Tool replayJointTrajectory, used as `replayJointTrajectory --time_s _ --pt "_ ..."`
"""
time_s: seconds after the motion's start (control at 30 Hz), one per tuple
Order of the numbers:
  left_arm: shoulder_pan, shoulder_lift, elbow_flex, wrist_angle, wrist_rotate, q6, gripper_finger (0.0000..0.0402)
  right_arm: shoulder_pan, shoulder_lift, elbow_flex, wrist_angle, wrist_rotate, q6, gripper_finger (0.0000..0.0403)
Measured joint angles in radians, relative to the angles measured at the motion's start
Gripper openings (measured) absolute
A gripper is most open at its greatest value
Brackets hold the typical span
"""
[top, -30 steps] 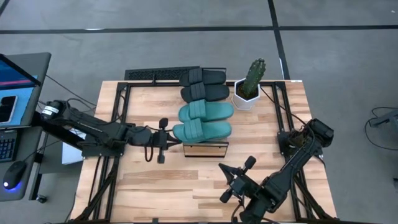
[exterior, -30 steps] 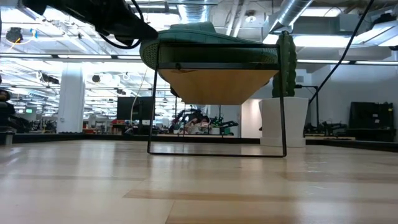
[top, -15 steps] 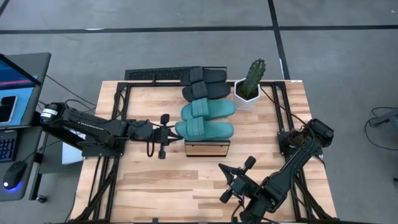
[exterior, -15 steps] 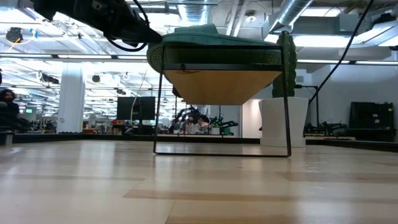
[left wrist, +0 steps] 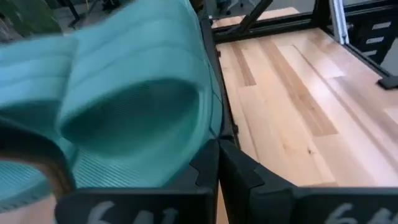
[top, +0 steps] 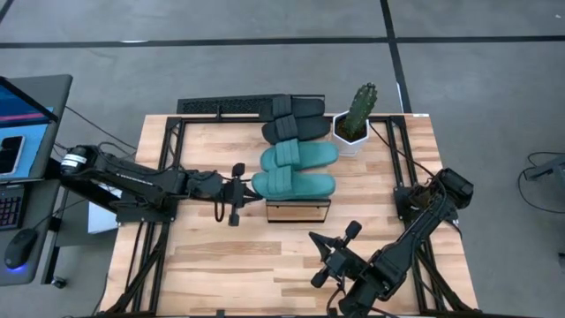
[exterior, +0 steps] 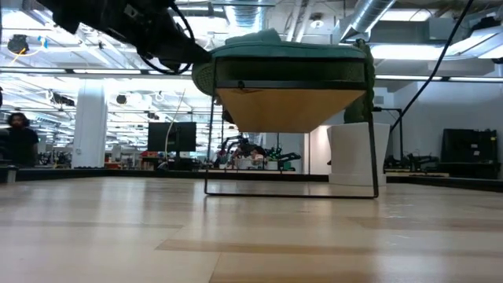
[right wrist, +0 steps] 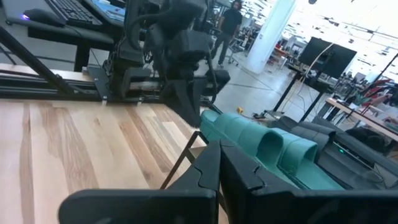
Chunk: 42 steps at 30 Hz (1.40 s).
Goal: Pick and place slides into the shelf
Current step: Adjust the black and green slippers
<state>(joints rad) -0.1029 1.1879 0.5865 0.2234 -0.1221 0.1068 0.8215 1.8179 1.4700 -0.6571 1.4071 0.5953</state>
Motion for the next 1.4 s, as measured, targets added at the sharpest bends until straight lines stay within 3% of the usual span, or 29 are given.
replayJointTrajectory --time_s 0.17,0.5,0.73,0.9,1.4 --pt "-0.030 0.061 -0.007 0.051 0.003 -0.013 0.0000 0.001 0.000 0.000 0.000 -0.003 0.000 0.0000" --pt "-0.093 -0.008 0.019 0.065 0.020 0.020 0.0000 -0.090 0.002 -0.019 -0.057 0.043 0.005 0.0000" --pt "-0.138 -0.101 0.035 -0.011 -0.131 0.084 0.0000 -0.232 0.002 -0.019 -0.188 0.050 0.086 0.0000" --pt "-0.126 -0.111 0.035 -0.010 -0.183 0.128 0.0000 -0.320 0.002 -0.019 -0.282 0.052 0.164 0.0000" --pt "-0.035 -0.106 0.004 -0.045 -0.091 0.119 0.0000 -0.406 0.002 -0.019 -0.371 -0.130 0.245 0.0000"
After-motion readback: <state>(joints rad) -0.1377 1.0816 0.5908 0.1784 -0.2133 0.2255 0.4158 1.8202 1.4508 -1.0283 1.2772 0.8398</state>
